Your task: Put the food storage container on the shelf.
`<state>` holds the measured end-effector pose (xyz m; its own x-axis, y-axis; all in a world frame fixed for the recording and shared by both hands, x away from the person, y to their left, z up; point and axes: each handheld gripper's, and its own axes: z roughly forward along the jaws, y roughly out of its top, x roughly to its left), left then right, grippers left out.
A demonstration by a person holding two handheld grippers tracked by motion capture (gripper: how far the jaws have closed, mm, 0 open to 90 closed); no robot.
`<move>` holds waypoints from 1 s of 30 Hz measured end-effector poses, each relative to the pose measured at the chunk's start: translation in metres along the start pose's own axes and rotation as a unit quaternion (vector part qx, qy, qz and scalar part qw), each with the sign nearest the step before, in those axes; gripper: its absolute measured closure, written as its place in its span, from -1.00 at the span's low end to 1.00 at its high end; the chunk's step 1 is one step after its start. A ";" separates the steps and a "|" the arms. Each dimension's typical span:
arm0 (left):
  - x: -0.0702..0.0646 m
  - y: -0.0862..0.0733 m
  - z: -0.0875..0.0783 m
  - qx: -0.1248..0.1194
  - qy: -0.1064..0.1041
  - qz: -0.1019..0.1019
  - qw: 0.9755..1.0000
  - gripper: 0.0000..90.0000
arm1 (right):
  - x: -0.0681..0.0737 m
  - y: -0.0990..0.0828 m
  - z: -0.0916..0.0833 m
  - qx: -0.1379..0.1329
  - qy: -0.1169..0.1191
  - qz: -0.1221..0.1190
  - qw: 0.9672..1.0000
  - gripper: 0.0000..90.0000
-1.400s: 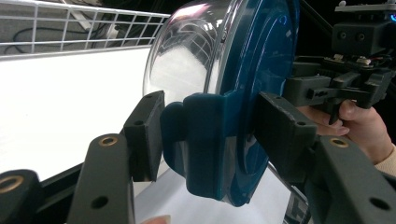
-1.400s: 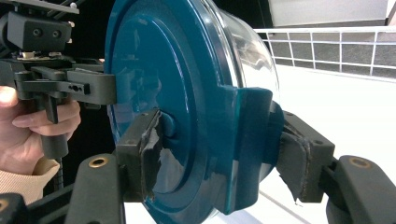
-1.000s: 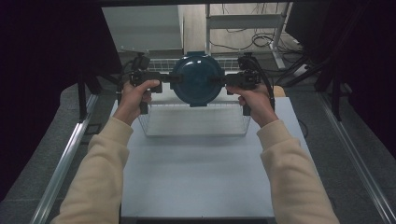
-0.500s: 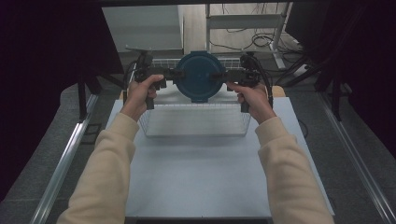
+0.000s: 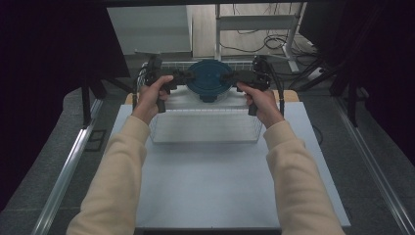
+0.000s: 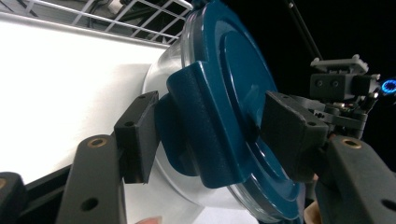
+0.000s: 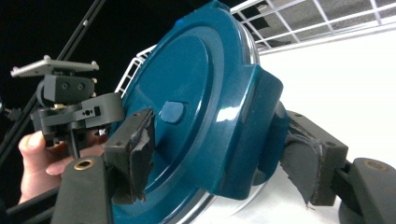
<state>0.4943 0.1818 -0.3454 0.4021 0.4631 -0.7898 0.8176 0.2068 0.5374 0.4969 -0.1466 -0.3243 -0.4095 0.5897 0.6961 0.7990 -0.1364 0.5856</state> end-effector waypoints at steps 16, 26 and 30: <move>-0.007 -0.007 -0.001 -0.027 0.020 0.033 0.999 -0.30 | 0.011 -0.007 0.003 -0.015 -0.040 -0.026 0.999 -0.61; -0.028 -0.032 -0.044 -0.063 0.055 0.097 0.992 -0.50 | 0.027 -0.019 -0.030 -0.048 -0.079 -0.112 0.989 -0.73; -0.042 -0.062 -0.064 -0.055 0.062 0.143 0.986 -0.49 | 0.031 -0.036 -0.052 -0.052 -0.076 -0.167 0.982 -0.69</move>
<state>0.4007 0.2044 -0.3263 0.5510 0.6164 -0.5625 0.6256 0.1411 0.7673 0.4319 -0.1647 -0.3020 -0.5641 0.7262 0.3931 0.5787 0.0081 0.8155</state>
